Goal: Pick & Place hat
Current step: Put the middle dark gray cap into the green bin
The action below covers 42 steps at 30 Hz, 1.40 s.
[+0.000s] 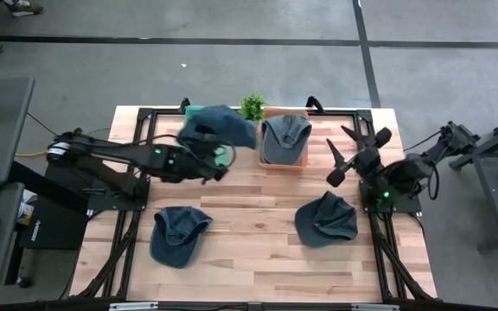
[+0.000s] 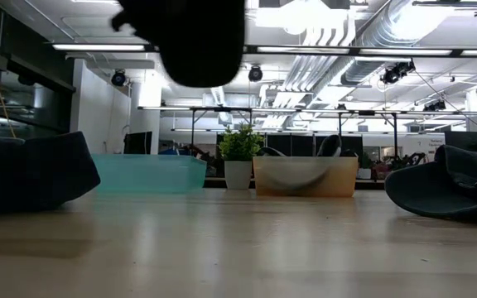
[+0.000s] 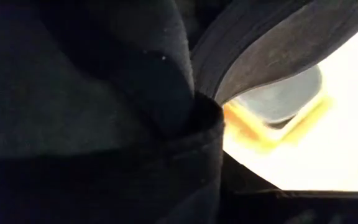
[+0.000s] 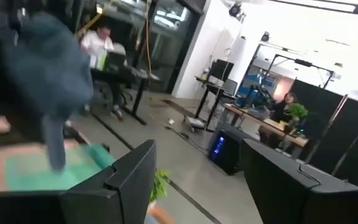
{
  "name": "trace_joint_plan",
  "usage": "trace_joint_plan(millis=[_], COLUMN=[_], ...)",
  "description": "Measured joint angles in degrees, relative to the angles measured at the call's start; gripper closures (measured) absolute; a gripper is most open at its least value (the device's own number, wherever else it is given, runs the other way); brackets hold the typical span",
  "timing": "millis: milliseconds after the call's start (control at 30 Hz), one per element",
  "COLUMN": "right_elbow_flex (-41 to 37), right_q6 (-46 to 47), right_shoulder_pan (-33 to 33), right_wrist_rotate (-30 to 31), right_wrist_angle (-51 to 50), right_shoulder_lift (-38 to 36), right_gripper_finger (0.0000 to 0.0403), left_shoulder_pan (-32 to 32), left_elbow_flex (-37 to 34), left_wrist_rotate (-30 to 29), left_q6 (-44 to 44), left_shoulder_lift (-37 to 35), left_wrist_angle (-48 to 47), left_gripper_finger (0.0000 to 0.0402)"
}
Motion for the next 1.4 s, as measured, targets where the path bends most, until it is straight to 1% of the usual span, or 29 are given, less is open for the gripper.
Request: trace_joint_plan(millis=[67, 167, 233, 333, 433, 567, 667, 767, 867, 1100, 1167, 1233, 1400], right_elbow_flex=[-0.07, -0.07, -0.04, -0.04, -0.04, -0.04, -0.04, -0.04, -0.04, -0.07, -0.07, -0.07, -0.07], right_q6=[0.0, 2.29, 4.32, 6.87, 9.66, 12.29, 12.86, 12.84, 12.84, 13.87, 13.89, 13.91, 15.31], right_shoulder_pan=[0.23, 0.23, 0.18, 0.23, 0.23, 0.23, 0.23, 0.27, 0.27, 0.27, 0.27, 0.27, 0.25], right_wrist_rotate=[0.7, 1.0, 0.99, 0.68, 0.56, 0.54, 0.67, 0.74, 0.78, 0.78, 0.78, 0.78, 0.57], right_wrist_angle=[-1.08, -2.6, -4.6, -6.81, -8.75, -11.45, -12.07, -12.15, -12.57, -14.99, -15.06, -15.08, -15.56], right_shoulder_lift=[0.18, 0.04, 0.1, 0.24, 0.09, 0.2, 0.16, 0.18, 0.18, 0.18, 0.18, 0.18, 0.18], right_gripper_finger=[0.0176, 0.0176, 0.0176, 0.0176, 0.0176, 0.0176, 0.0176, 0.0176, 0.0176, 0.0176, 0.0176, 0.0176, 0.0176], left_shoulder_pan=[0.02, 0.33, 1.78, 5.02, 9.47, 17.59, 24.1, 31.6, 39.03, 51.57, 54.02, 55.6, 56.27], left_elbow_flex=[0.02, -0.01, -0.03, -0.01, -0.03, -0.02, -0.01, -0.01, -0.31, -4.48, -5.59, -6.7, -8.14], left_wrist_rotate=[-0.04, 0.48, 1.71, 5.27, 10.26, 18.3, 25.66, 34.73, 43.53, 58.31, 60.01, 60.22, 60.33], left_q6=[-6.54, -12.6, -14.61, -13.98, -9.56, -2.22, 3.81, 8.63, 12.0, 16.42, 17.49, 18.47, 18.72], left_shoulder_lift=[-1.97, -3.54, -4.28, -4.29, -4.28, -4.24, -4.26, -4.26, -4.26, -4.26, -4.26, -4.07, 0.06], left_wrist_angle=[-8.93, -17.25, -22.08, -23.57, -22.3, -19.54, -16.41, -14.58, -13.83, -12.21, -12.28, -11.88, -10.51], left_gripper_finger=[0.0395, 0.0395, 0.0395, 0.0395, 0.0395, 0.0395, 0.0395, 0.0395, 0.0395, 0.0395, 0.0395, 0.0395, 0.0395])
